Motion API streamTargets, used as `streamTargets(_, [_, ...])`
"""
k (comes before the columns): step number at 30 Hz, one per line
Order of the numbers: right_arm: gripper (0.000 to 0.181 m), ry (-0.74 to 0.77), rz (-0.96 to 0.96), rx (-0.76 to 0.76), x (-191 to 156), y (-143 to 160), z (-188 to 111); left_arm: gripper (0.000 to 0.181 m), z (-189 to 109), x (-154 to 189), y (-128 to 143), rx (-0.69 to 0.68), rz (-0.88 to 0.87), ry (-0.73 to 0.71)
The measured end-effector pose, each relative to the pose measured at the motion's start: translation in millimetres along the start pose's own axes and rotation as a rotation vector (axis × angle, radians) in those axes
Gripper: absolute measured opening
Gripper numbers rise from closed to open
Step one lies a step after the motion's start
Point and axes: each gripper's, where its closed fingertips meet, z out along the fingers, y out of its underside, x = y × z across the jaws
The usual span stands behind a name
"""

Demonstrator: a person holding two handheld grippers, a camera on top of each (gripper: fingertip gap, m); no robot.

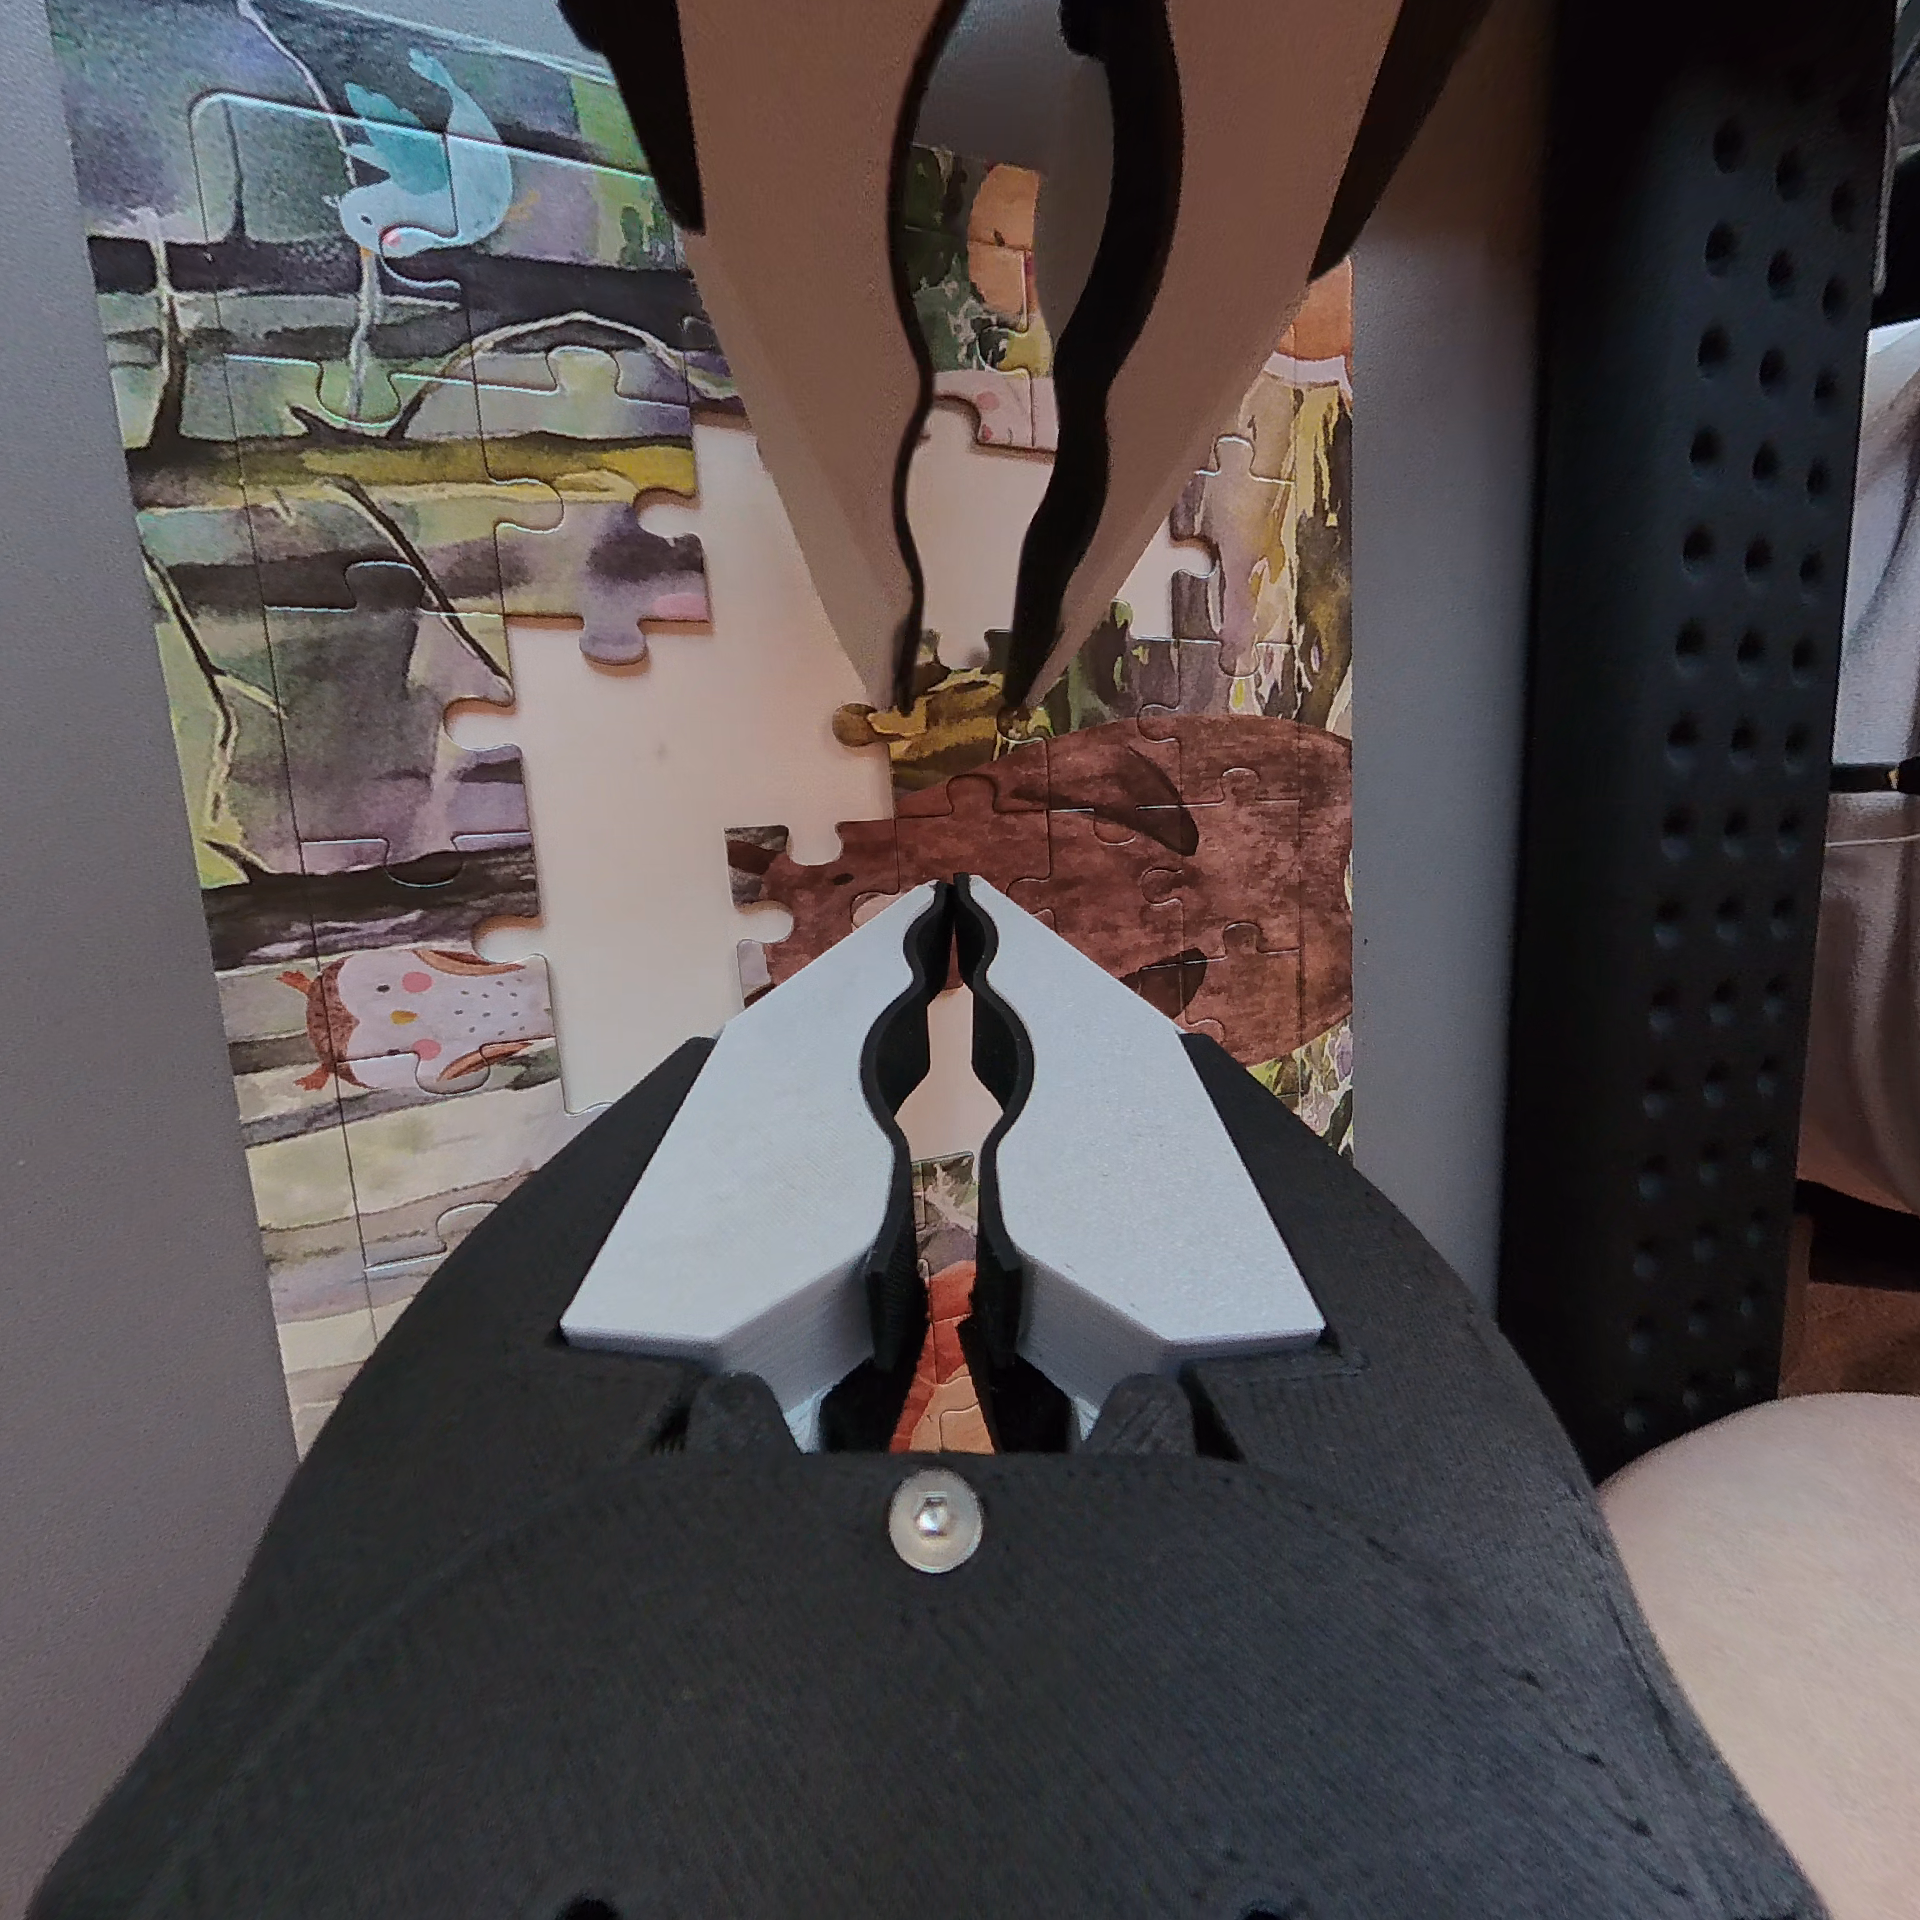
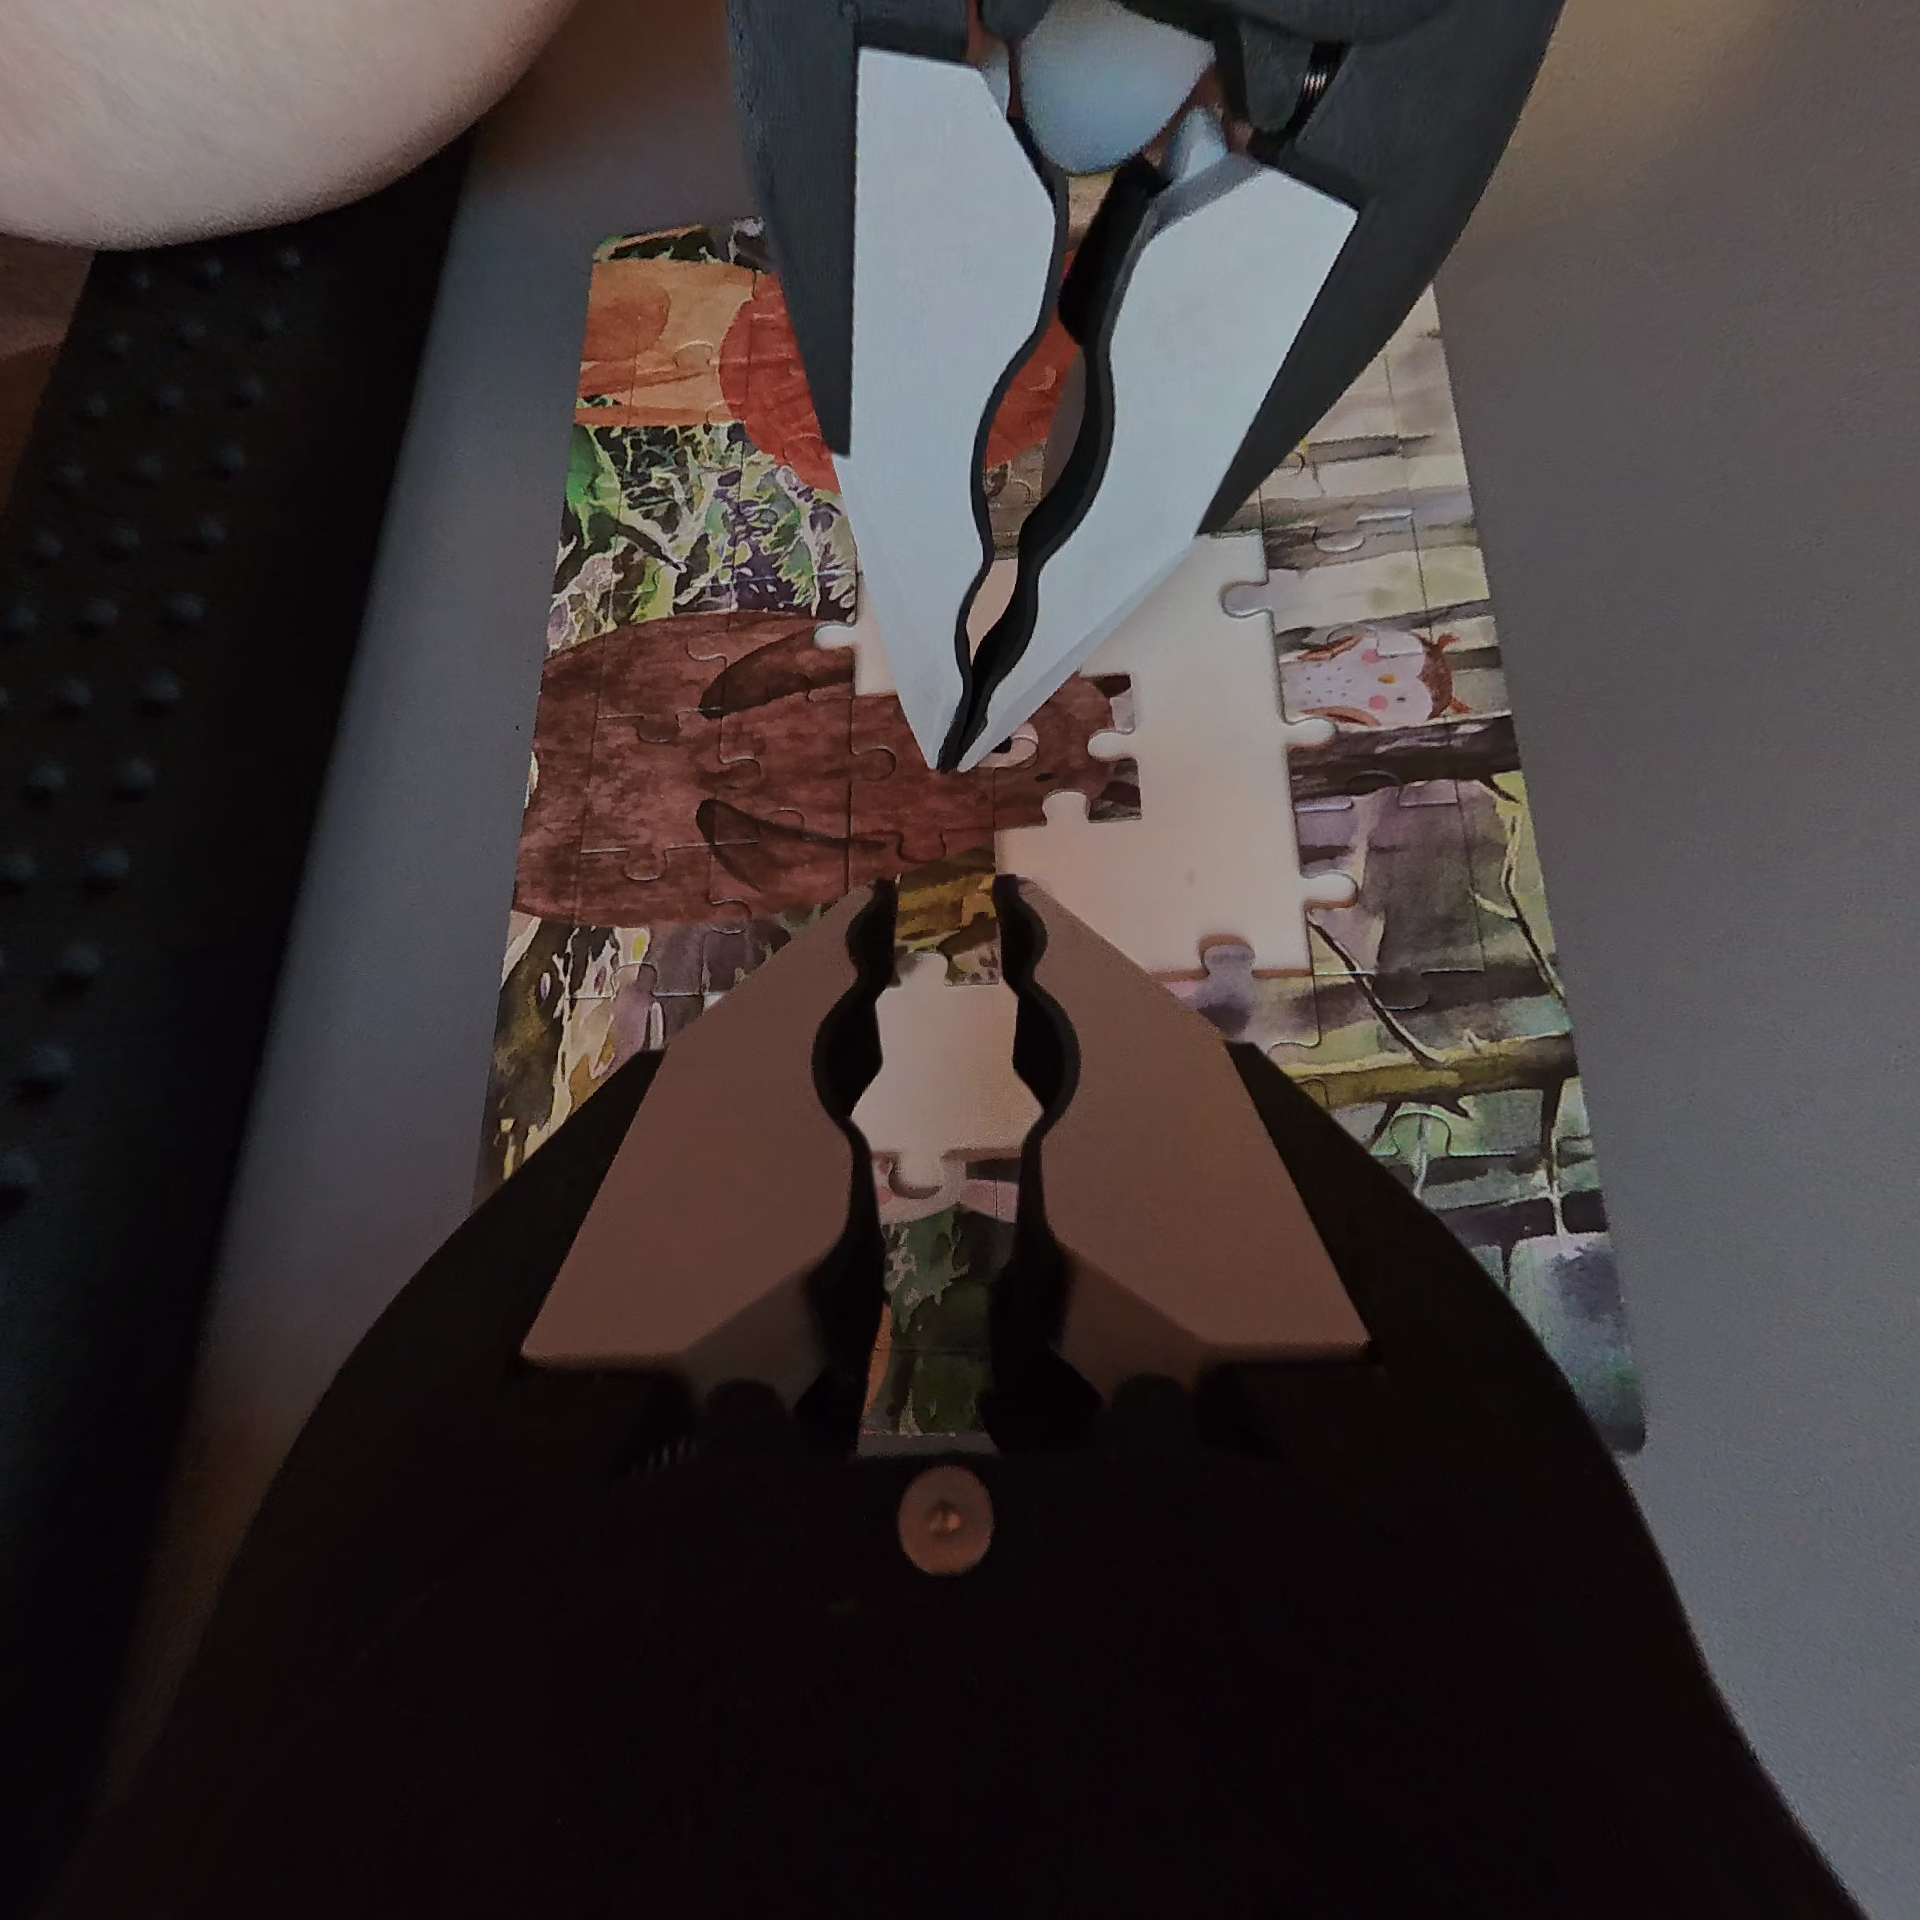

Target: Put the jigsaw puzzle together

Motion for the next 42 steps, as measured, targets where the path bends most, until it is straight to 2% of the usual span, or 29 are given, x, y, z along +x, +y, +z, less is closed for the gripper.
streamTargets(2, [0.007, 0.012, -0.013, 0.0, 1, -2, 3, 0.0, 0, 0, 0, 0.001, -0.001, 0.002])
streamTargets(5, [0.0, -0.015, -0.005, -0.03, -2, 3, 10, 0.0, 0, 0, 0, 0.004, -0.004, 0.006])
streamTargets(10, [0.0, -0.028, 0.011, -0.056, -4, 8, 12, 0.0, 1, 1, 0, 0.004, -0.006, 0.016])
streamTargets(20, [0.0, 0.038, -0.115, -0.083, -4, 9, 12, 0.0, -1, 3, -1, 0.011, 0.021, 0.016])
streamTargets(24, [0.0, 0.032, -0.1, -0.073, -5, 8, 12, 0.0, -22, -14, -17, 0.147, -0.017, -0.073])
streamTargets(27, [0.001, 0.03, -0.104, -0.067, -5, 7, 12, 0.0, -33, -34, -17, 0.182, -0.056, -0.178])
streamTargets(29, [0.016, 0.036, -0.109, -0.057, -5, 3, 13, 0.0, -31, -37, -14, 0.171, -0.063, -0.187])
streamTargets(33, [0.028, 0.025, -0.143, -0.008, -21, -19, 3, 0.002, -25, -43, -8, 0.128, -0.076, -0.207])
streamTargets(36, [0.059, 0.034, -0.218, -0.033, -43, -32, 6, 0.002, -21, -44, -7, 0.116, -0.074, -0.207])
streamTargets(42, [0.077, 0.103, -0.279, -0.171, -62, -2, 30, 0.002, -19, -42, -8, 0.127, -0.071, -0.188])
